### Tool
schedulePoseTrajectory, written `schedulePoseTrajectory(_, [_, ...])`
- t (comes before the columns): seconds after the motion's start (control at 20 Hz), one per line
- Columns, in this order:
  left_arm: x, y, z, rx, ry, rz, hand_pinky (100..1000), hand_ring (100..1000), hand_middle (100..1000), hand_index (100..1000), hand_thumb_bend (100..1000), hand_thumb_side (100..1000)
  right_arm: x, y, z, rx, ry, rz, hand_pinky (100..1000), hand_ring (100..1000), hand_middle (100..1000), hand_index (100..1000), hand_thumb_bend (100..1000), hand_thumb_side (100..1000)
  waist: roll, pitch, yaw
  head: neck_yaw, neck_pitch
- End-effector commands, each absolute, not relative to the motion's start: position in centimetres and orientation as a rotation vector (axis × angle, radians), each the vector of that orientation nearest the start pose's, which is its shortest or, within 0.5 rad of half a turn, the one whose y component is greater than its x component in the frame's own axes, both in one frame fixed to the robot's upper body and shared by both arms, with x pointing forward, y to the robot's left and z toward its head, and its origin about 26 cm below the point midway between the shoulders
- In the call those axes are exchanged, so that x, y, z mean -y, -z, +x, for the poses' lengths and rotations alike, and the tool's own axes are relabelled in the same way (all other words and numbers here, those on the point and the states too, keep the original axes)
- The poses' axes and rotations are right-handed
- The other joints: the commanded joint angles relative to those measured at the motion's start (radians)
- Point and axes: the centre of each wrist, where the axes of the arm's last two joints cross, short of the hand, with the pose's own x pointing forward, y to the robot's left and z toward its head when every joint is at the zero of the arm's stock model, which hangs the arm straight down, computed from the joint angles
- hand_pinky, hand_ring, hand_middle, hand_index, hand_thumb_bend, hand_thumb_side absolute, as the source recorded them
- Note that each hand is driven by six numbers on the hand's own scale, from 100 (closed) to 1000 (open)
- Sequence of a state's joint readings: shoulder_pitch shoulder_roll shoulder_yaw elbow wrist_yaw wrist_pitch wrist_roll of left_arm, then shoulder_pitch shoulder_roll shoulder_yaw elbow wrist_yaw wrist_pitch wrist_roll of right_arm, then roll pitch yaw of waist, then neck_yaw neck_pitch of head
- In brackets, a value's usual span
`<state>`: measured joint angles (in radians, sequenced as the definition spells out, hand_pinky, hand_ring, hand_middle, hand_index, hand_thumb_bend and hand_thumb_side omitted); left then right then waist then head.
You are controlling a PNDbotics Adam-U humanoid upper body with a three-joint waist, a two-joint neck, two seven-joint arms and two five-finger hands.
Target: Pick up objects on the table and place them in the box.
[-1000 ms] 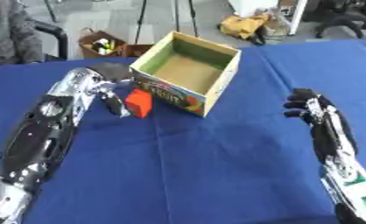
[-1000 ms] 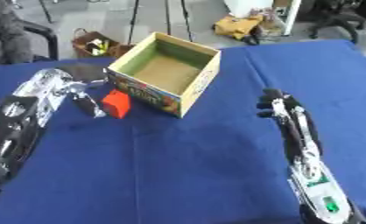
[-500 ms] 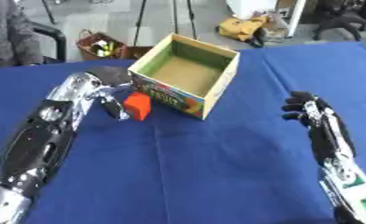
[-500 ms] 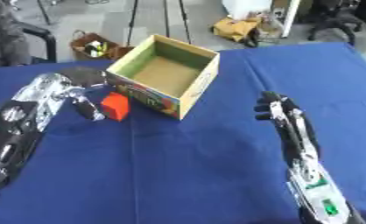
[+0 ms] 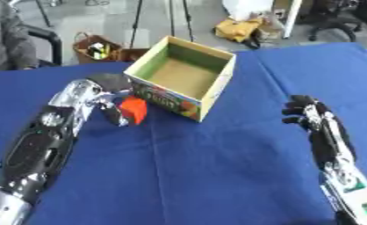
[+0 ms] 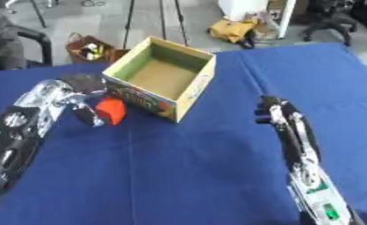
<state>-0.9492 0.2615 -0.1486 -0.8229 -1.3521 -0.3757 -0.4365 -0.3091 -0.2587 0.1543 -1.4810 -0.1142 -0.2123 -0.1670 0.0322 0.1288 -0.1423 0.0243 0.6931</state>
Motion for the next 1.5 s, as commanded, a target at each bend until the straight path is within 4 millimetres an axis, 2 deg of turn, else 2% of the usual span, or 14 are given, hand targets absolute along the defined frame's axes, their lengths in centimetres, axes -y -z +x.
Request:
schedulePoseTrajectory(0.05, [-21.2, -15.4, 48.7, 1.170, 1.969, 0.936, 816, 810, 791, 833, 383, 228, 24.3, -7.0, 35.3, 2.006, -0.177, -0.046, 611, 656, 632, 764, 100, 776, -0.001, -0.011, -0.003, -0.001, -0.005])
schedulePoseTrajectory(0.2, [-21.1, -15.1, 48.7, 1.166, 1.972, 0.933, 814, 804, 786, 832, 380, 227, 24.2, -7.0, 35.3, 2.006, -0.175, -0.046, 611, 656, 632, 764, 100, 776, 0.000, -0.009, -0.005, -0.001, -0.005])
schedulePoseTrajectory(0.6, [-21.1, -14.5, 48.7, 1.149, 1.973, 0.915, 721, 635, 648, 826, 356, 218, 24.2, -6.9, 35.3, 2.005, -0.172, -0.047, 611, 657, 632, 765, 100, 776, 0.003, -0.007, -0.005, -0.004, -0.002])
schedulePoseTrajectory(0.65, [-21.1, -14.5, 48.7, 1.149, 1.974, 0.916, 721, 635, 648, 826, 356, 218, 24.3, -6.9, 35.3, 2.006, -0.172, -0.047, 611, 657, 632, 765, 100, 776, 0.003, -0.007, -0.005, -0.004, -0.002])
schedulePoseTrajectory(0.7, [-21.1, -14.5, 48.7, 1.149, 1.973, 0.919, 651, 548, 552, 791, 289, 191, 24.3, -6.9, 35.3, 2.005, -0.172, -0.047, 611, 657, 632, 764, 100, 776, 0.003, -0.008, -0.005, -0.004, -0.002])
schedulePoseTrajectory(0.75, [-21.1, -14.7, 48.7, 1.151, 1.968, 0.939, 605, 509, 511, 758, 239, 157, 24.3, -6.9, 35.3, 2.005, -0.171, -0.047, 611, 657, 632, 764, 100, 776, 0.003, -0.008, -0.005, -0.004, -0.001])
schedulePoseTrajectory(0.8, [-21.1, -14.9, 48.7, 1.152, 1.964, 0.962, 605, 509, 511, 758, 239, 157, 24.3, -6.9, 35.3, 2.005, -0.170, -0.047, 611, 657, 632, 764, 100, 776, 0.003, -0.009, -0.005, -0.005, -0.001])
schedulePoseTrajectory(0.9, [-21.1, -15.2, 48.7, 1.157, 1.955, 1.005, 454, 392, 398, 645, 133, 100, 24.3, -6.8, 35.3, 2.004, -0.169, -0.048, 611, 657, 632, 764, 100, 776, 0.002, -0.010, -0.005, -0.006, 0.001])
schedulePoseTrajectory(1.0, [-21.1, -15.9, 48.6, 1.170, 1.948, 1.078, 392, 339, 346, 598, 100, 100, 24.3, -6.8, 35.3, 2.002, -0.166, -0.050, 611, 657, 632, 764, 100, 776, 0.002, -0.013, -0.002, -0.009, 0.002])
schedulePoseTrajectory(1.05, [-21.2, -16.2, 48.6, 1.178, 1.944, 1.106, 315, 272, 280, 542, 100, 100, 24.3, -6.8, 35.3, 2.001, -0.165, -0.050, 611, 657, 633, 764, 100, 776, 0.002, -0.014, 0.000, -0.010, 0.003])
schedulePoseTrajectory(1.2, [-21.5, -17.3, 48.5, 1.212, 1.919, 1.161, 241, 202, 214, 490, 100, 100, 24.4, -6.7, 35.3, 1.998, -0.162, -0.053, 611, 657, 633, 764, 100, 775, 0.002, -0.018, 0.005, -0.014, 0.005])
schedulePoseTrajectory(1.5, [-22.1, -20.4, 48.0, 1.311, 1.851, 1.203, 170, 130, 147, 431, 100, 100, 24.6, -6.5, 35.2, 1.994, -0.157, -0.060, 611, 657, 632, 764, 100, 774, 0.003, -0.023, 0.011, -0.022, 0.002])
